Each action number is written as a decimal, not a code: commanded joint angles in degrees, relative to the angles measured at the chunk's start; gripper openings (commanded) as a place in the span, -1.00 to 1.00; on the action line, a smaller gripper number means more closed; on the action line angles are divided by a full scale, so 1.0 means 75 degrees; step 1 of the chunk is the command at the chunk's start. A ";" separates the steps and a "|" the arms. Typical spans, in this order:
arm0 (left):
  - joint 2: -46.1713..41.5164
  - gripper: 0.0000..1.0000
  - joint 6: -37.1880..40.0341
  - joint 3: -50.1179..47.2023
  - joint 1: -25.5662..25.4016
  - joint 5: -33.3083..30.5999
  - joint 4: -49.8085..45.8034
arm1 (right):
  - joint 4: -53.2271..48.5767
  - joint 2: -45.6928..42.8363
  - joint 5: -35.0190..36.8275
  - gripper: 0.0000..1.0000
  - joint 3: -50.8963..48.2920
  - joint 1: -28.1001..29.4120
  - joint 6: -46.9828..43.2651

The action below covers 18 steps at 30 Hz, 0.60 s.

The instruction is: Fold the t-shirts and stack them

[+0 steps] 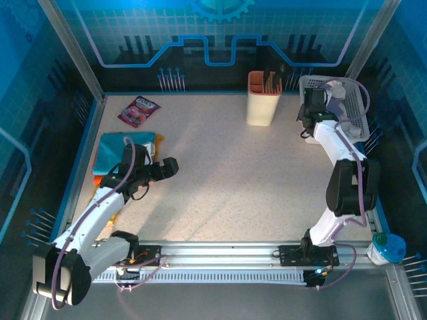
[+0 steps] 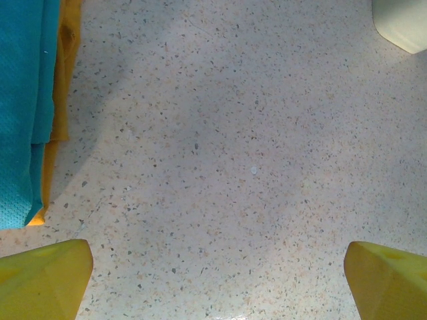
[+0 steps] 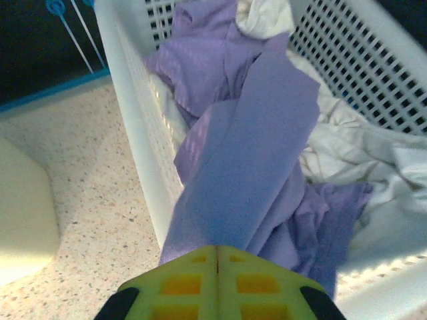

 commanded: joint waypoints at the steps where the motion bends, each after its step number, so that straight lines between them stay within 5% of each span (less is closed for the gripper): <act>1: -0.0055 0.96 -0.0204 -0.0107 -0.0106 0.0213 0.0118 | 0.0593 -0.0840 0.0281 -1.00 -0.0465 0.0038 0.0166; 18: -0.0114 0.95 -0.0356 -0.0207 -0.0240 0.0424 0.0333 | 0.4051 -0.4445 0.1054 -1.00 -0.3206 0.1793 -0.2463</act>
